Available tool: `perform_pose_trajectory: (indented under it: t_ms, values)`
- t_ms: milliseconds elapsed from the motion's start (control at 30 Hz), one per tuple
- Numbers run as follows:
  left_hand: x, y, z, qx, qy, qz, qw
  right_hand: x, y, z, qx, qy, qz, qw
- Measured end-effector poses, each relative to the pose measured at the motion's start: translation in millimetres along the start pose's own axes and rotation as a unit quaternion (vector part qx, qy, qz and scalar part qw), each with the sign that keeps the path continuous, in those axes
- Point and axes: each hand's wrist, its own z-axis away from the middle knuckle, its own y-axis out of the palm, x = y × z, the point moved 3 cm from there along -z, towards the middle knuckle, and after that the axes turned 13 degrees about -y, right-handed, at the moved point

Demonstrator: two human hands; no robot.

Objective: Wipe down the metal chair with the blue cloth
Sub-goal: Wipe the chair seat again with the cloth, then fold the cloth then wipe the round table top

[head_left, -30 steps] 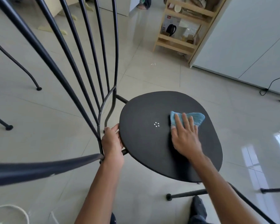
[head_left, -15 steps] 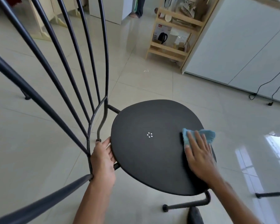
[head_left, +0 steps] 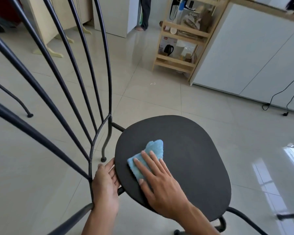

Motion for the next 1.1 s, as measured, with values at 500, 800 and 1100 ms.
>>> perform_pose_trajectory:
  t_ms: [500,800,1100]
  values:
    - [0.7,-1.2,-3.0,-0.017,0.0,-0.003,1.0,-93.0,-9.3,-124.4,-0.049,0.169,0.015,0.984]
    - [1.8,0.0,5.9,-0.004,0.018,-0.026,0.999,-8.6,4.9,-60.5,0.004,0.019,-0.011,1.0]
    - [35.0,-22.8,55.2,-0.039,0.166,-0.282,0.944,19.5,-15.5,58.5,-0.186,0.194,-0.129,0.955]
